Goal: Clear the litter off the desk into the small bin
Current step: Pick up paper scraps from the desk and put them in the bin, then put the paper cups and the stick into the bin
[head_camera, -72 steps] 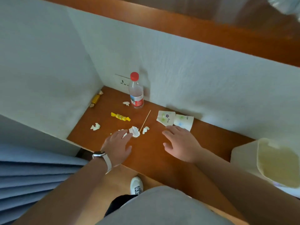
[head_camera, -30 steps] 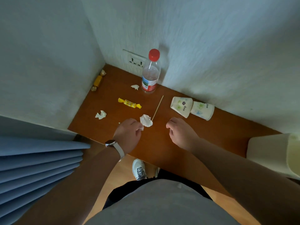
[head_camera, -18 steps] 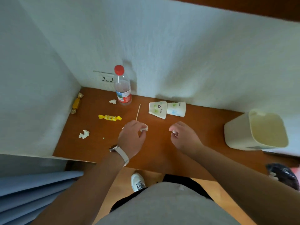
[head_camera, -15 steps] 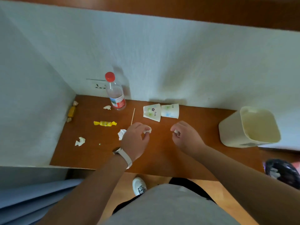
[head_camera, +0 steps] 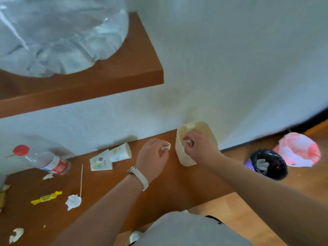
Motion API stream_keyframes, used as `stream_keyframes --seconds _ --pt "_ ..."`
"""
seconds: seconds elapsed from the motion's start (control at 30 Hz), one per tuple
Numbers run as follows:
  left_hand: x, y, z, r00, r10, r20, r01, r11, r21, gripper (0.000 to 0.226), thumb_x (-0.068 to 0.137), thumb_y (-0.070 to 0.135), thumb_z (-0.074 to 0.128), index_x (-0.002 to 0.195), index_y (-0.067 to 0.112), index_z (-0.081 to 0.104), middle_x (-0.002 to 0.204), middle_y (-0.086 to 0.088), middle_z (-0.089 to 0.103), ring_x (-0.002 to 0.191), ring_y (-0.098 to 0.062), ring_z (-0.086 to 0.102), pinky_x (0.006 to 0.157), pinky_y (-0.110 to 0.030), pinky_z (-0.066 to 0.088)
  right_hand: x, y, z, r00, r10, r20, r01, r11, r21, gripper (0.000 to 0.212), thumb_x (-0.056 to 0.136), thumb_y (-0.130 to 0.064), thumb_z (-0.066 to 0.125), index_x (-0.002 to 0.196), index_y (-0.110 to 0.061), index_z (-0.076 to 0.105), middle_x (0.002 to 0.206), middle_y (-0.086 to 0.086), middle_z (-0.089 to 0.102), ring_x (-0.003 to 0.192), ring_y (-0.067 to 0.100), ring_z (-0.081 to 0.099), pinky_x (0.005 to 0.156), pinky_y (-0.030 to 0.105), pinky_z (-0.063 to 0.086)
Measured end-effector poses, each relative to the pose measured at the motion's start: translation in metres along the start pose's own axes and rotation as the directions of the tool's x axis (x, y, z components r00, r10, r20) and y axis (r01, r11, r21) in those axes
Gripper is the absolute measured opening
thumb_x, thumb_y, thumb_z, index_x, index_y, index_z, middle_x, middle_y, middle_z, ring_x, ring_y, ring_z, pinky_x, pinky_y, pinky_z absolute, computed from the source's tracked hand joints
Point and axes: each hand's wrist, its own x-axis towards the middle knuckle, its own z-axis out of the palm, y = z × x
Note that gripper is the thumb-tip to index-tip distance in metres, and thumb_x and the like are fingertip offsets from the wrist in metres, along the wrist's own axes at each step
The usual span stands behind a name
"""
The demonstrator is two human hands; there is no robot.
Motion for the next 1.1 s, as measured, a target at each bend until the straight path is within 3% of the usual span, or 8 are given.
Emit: stream_keyframes --seconds 0.07,0.17,0.23,0.37,0.6,0.8,0.93,1.1 --pt "0.017 0.018 0.016 1.000 0.004 0.023 -0.004 1.000 -0.006 0.013 0.089 0.021 0.061 0.100 0.025 0.068 0.098 0.013 0.062 0.092 -0.005 0.056 0.081 -0.020 0.046 0.001 0.025 -0.013 1.000 0.022 0.003 -0.022 1.000 -0.007 0.021 0.091 -0.019 0.058 0.111 -0.016 0.062 0.107 -0.004 0.054 0.075 0.012 0.053 0.065 0.023 0.045" --pt "0.035 0.037 0.037 0.996 0.006 0.088 -0.008 1.000 0.018 0.014 0.090 0.025 0.058 0.102 0.025 0.067 0.100 0.012 0.060 0.095 -0.007 0.056 0.082 -0.025 0.047 0.001 0.054 -0.022 1.000 0.002 0.003 -0.002 1.000 -0.031 0.022 0.089 -0.016 0.059 0.110 -0.012 0.063 0.108 0.004 0.060 0.088 0.021 0.058 0.076 0.033 0.049" --pt "0.041 0.045 0.049 0.991 0.001 0.131 -0.008 0.998 0.055 0.015 0.091 0.026 0.057 0.103 0.027 0.066 0.104 0.010 0.061 0.098 -0.010 0.055 0.085 -0.028 0.046 0.001 0.068 -0.024 0.998 -0.057 0.034 0.060 0.995 -0.079 0.021 0.089 -0.016 0.058 0.109 -0.012 0.064 0.107 0.004 0.060 0.093 0.022 0.058 0.079 0.033 0.049" --pt "0.038 0.056 0.062 0.986 0.009 0.168 -0.032 0.990 0.135 0.019 0.090 0.025 0.059 0.107 0.022 0.067 0.110 0.005 0.063 0.104 -0.013 0.053 0.088 -0.022 0.037 0.001 0.084 -0.029 0.980 -0.179 0.082 0.189 0.973 -0.133 0.021 0.091 -0.021 0.056 0.110 -0.015 0.063 0.107 0.003 0.062 0.099 0.021 0.056 0.083 0.032 0.047" --pt "0.019 0.053 0.050 0.987 -0.035 0.157 -0.006 0.968 0.251 0.032 0.092 0.033 0.056 0.123 0.026 0.062 0.135 0.005 0.054 0.127 -0.014 0.044 0.105 -0.028 0.028 0.012 0.087 -0.029 0.932 -0.330 0.148 0.356 0.910 -0.214 0.028 0.093 -0.036 0.046 0.107 -0.018 0.062 0.100 -0.003 0.062 0.091 0.016 0.056 0.079 0.035 0.050" --pt "-0.013 0.026 0.014 0.987 -0.149 0.067 0.118 0.934 0.337 0.035 0.095 0.037 0.051 0.128 0.030 0.055 0.139 0.010 0.049 0.130 -0.011 0.041 0.107 -0.032 0.032 0.034 0.049 -0.008 0.859 -0.464 0.217 0.507 0.833 -0.221 0.043 0.091 -0.041 0.044 0.121 -0.015 0.060 0.126 0.003 0.060 0.111 0.024 0.056 0.094 0.039 0.046" --pt "-0.046 -0.005 -0.016 0.977 -0.213 0.002 0.193 0.891 0.410 0.037 0.094 0.042 0.049 0.130 0.032 0.053 0.139 0.010 0.049 0.129 -0.012 0.042 0.107 -0.035 0.032 0.038 0.001 0.009 0.757 -0.607 0.240 0.651 0.731 -0.204 0.044 0.095 -0.045 0.045 0.129 -0.018 0.053 0.135 0.003 0.054 0.122 0.022 0.050 0.100 0.042 0.041" --pt "-0.090 -0.048 -0.052 0.946 -0.310 -0.095 0.318 0.834 0.451 0.040 0.093 0.043 0.051 0.131 0.031 0.053 0.138 0.009 0.051 0.130 -0.015 0.044 0.107 -0.042 0.036 0.042 -0.054 0.048 0.655 -0.678 0.333 0.753 0.620 -0.218 0.047 0.095 -0.048 0.041 0.132 -0.021 0.049 0.141 0.002 0.047 0.127 0.022 0.045 0.104 0.041 0.039"
